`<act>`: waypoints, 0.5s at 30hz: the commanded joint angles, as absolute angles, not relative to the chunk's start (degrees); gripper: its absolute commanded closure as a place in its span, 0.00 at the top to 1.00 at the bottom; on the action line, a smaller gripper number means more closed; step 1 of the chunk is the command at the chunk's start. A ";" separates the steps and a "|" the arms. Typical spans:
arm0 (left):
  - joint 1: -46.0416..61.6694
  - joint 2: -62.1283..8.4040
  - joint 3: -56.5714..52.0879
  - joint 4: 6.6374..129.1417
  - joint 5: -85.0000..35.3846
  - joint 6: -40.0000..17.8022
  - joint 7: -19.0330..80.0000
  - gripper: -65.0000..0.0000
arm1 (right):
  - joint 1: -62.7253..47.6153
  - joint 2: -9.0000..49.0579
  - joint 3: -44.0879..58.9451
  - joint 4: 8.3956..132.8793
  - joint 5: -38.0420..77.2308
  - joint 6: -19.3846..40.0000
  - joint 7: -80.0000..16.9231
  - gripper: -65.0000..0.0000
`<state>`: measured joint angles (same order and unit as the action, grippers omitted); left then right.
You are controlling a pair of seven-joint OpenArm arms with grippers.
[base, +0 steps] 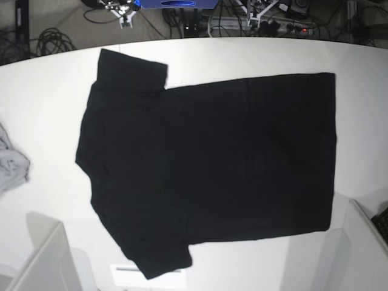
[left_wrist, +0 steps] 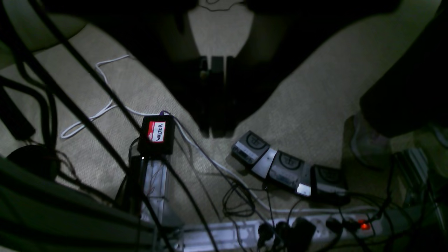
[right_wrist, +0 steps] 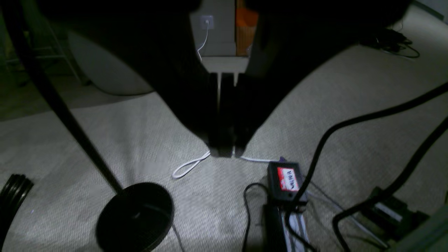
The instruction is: Fold the T-shirt properly
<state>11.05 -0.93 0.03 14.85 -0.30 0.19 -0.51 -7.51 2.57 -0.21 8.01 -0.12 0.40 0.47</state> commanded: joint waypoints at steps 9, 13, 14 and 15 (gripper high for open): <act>11.47 -0.92 -0.04 14.81 -0.40 0.31 0.04 0.00 | -8.04 3.03 -0.22 8.04 -0.22 -0.04 0.40 0.00; 12.70 -0.92 0.48 14.90 -0.40 0.31 0.04 0.00 | -9.10 3.03 -0.22 8.40 -0.22 -0.04 0.48 0.00; 12.97 -0.92 0.57 14.90 -0.40 0.31 -0.04 0.00 | -9.80 3.03 -0.22 9.54 -0.22 -0.04 0.48 0.00; 13.85 -0.92 0.57 15.08 -0.40 0.31 -0.31 0.00 | -11.12 3.03 -0.22 11.47 -0.22 -0.04 0.48 0.00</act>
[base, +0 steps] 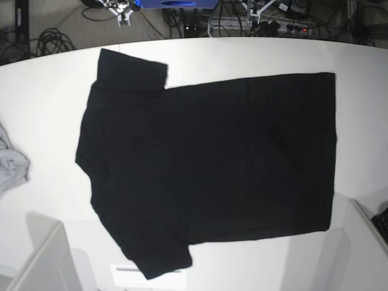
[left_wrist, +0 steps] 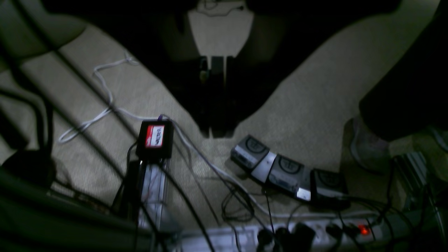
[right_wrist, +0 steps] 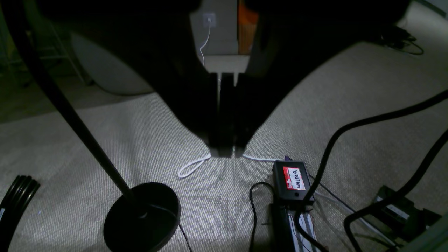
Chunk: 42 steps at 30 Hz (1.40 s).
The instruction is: Fold the T-shirt properly
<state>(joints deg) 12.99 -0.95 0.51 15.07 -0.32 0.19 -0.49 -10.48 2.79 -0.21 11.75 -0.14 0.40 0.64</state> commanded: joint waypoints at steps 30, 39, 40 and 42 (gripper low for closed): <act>49.10 -11.30 -0.04 63.96 -0.40 0.40 -6.11 0.00 | -49.89 3.47 12.09 75.47 0.13 -0.13 -10.33 0.00; 60.44 -12.70 -5.32 83.74 -0.48 0.40 -6.11 0.00 | -57.01 -0.22 16.48 94.02 0.04 -0.04 -12.70 0.00; 61.41 -12.62 -6.64 86.20 -0.48 0.40 -6.11 0.00 | -57.54 -0.31 16.48 95.87 0.04 -0.04 -12.88 0.00; 63.25 -12.00 -8.75 90.59 -0.48 0.40 -6.11 0.00 | -57.89 -0.31 16.48 98.95 0.04 -0.04 -14.02 0.00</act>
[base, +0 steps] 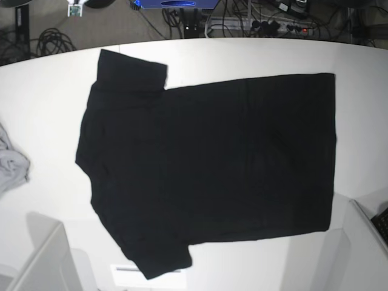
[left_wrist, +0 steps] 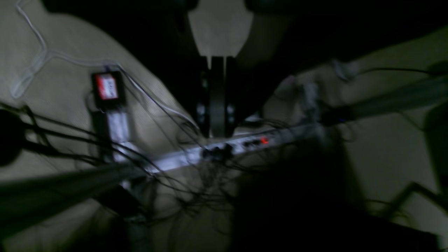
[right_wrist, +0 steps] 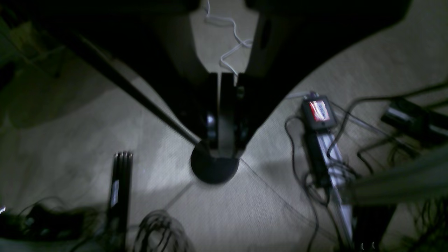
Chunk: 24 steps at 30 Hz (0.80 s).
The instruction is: Fold the T-shirt properly
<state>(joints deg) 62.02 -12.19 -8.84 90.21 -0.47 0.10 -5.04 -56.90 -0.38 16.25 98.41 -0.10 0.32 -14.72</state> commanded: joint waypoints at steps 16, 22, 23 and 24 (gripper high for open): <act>65.63 -11.91 -21.93 107.38 -24.75 -13.58 -5.67 0.00 | -48.84 -5.93 20.88 114.33 0.13 0.13 -20.00 0.00; 63.60 -11.74 -27.82 105.63 -30.11 -21.32 -5.49 0.00 | -43.91 -5.58 21.32 114.51 9.10 1.36 -27.12 0.00; 63.52 -11.74 -28.97 105.27 -30.11 -21.49 -5.49 0.00 | -43.38 -5.41 21.32 114.51 12.53 3.30 -28.53 0.00; 63.08 -11.74 -29.85 105.19 -30.11 -21.58 -5.49 0.00 | -42.95 -4.97 21.49 114.51 15.52 5.23 -29.67 0.00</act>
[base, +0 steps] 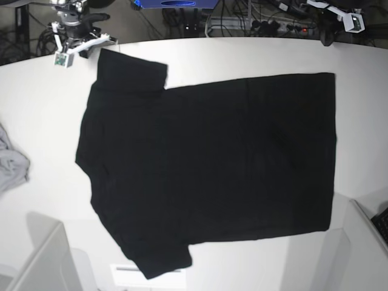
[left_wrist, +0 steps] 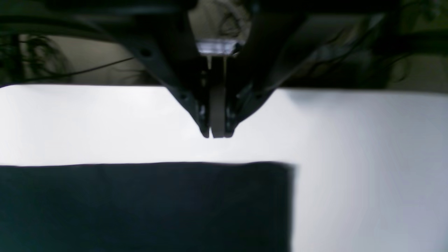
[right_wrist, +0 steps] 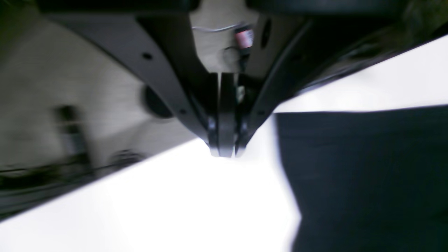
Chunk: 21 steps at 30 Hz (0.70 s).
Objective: Fold the T-shirt properly
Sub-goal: 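Move the right gripper to the shirt's shoulder corner and grasp it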
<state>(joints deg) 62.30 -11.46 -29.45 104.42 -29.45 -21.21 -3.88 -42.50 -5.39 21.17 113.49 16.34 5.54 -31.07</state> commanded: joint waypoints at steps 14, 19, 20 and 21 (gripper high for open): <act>61.14 -10.95 -34.51 100.70 -30.46 -21.58 -5.41 0.23 | -32.04 -1.71 37.76 113.98 42.07 15.87 -54.81 0.55; 60.09 -10.95 -34.24 100.53 -30.55 -21.58 -5.41 0.22 | -27.82 -0.40 38.55 113.10 43.03 15.87 -60.53 0.55; 60.09 -10.95 -34.33 100.53 -30.55 -21.58 -5.41 0.22 | -27.12 -0.31 38.90 112.66 43.03 15.87 -60.97 0.55; 60.09 -10.95 -34.42 100.53 -30.55 -21.58 -5.41 0.22 | -26.68 -0.31 38.99 112.13 42.86 15.87 -61.23 0.55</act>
<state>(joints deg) 59.02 -10.63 -33.82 99.98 -30.06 -21.30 -4.03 -26.37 -0.75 38.70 111.24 41.74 15.62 -61.49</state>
